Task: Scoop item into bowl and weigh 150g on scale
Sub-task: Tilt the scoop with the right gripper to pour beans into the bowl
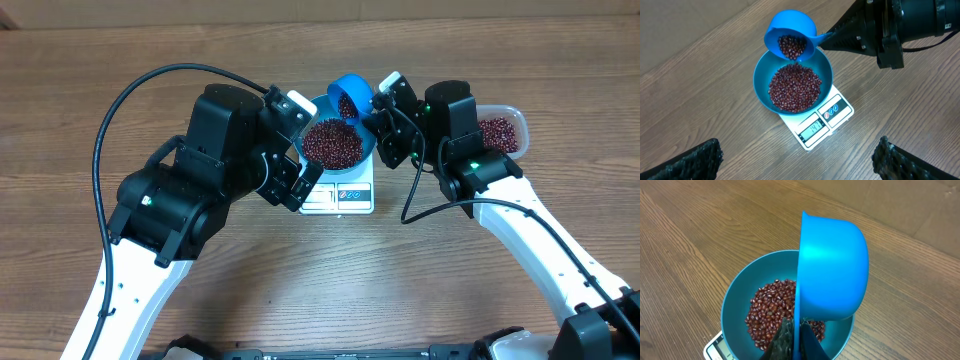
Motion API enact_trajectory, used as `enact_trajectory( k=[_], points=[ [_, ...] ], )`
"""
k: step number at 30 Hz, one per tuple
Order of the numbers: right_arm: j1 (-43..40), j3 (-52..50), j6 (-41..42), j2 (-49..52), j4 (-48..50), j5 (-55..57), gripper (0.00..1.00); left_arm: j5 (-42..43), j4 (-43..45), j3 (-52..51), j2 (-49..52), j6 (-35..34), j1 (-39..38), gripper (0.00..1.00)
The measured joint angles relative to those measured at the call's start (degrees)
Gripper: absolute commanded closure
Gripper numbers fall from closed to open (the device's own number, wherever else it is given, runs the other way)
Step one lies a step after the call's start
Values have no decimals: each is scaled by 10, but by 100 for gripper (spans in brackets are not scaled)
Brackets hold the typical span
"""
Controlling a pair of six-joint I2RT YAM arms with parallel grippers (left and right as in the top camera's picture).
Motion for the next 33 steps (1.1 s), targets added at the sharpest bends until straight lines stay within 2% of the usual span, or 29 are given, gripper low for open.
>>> enact_trajectory(
  k=[22, 27, 33],
  points=[
    [0, 0, 7, 0, -1, 0, 96, 0, 0, 0, 0, 0, 0, 0],
    [0, 0, 59, 0, -1, 0, 96, 0, 0, 0, 0, 0, 0, 0],
    [-1, 0, 185, 0, -2, 0, 96, 0, 0, 0, 0, 0, 0, 0]
  ],
)
